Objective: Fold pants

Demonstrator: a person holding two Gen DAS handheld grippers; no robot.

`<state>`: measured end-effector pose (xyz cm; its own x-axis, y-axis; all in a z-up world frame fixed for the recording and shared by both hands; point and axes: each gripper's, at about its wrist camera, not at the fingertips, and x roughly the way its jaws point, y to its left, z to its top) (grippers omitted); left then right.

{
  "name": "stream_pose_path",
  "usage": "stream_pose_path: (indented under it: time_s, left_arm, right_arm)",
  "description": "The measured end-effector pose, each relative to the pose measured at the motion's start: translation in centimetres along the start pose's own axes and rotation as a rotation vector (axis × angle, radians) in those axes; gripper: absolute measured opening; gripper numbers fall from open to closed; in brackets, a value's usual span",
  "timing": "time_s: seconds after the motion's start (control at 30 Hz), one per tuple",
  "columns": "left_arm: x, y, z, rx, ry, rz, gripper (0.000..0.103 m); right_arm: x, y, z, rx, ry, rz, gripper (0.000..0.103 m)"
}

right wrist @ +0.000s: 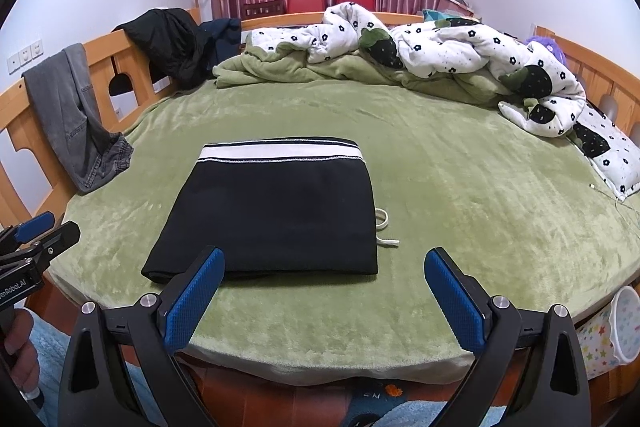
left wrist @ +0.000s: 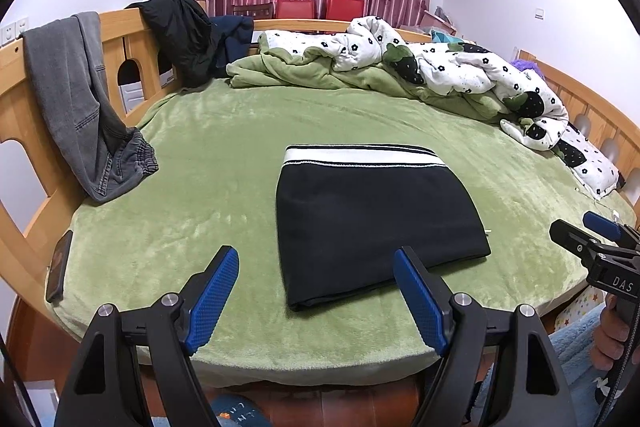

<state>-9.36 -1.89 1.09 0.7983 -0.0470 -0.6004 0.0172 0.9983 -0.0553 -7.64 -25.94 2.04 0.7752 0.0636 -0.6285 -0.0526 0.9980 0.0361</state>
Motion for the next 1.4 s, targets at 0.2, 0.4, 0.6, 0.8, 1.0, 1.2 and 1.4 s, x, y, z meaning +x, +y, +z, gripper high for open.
stream_pose_path:
  time_s: [0.2, 0.4, 0.6, 0.8, 1.0, 1.2, 1.4]
  left_arm:
    - [0.02, -0.12, -0.09, 0.002, 0.001, -0.002, 0.078]
    - [0.03, -0.09, -0.03, 0.002, 0.0, -0.001, 0.079]
    - [0.11, 0.1, -0.06, 0.003, 0.001, -0.003, 0.079]
    - [0.1, 0.03, -0.02, 0.006, 0.002, -0.002, 0.079]
    - [0.05, -0.07, -0.01, 0.005, 0.002, 0.0, 0.079]
    - [0.09, 0.04, 0.05, 0.007, 0.002, -0.003, 0.079]
    - [0.05, -0.05, 0.04, 0.006, 0.001, -0.001, 0.079]
  right_arm:
    - [-0.04, -0.07, 0.0, -0.001, -0.001, 0.0, 0.099]
    - [-0.03, -0.1, 0.0, -0.002, 0.0, 0.0, 0.099]
    - [-0.24, -0.03, 0.01, -0.007, -0.003, -0.007, 0.099]
    - [-0.27, 0.09, -0.02, -0.004, -0.003, -0.009, 0.099]
    - [-0.27, 0.02, -0.01, -0.005, -0.003, -0.009, 0.099]
    - [-0.25, -0.02, -0.01, -0.006, -0.004, -0.008, 0.099]
    - [-0.25, 0.03, -0.04, -0.005, -0.003, -0.008, 0.099]
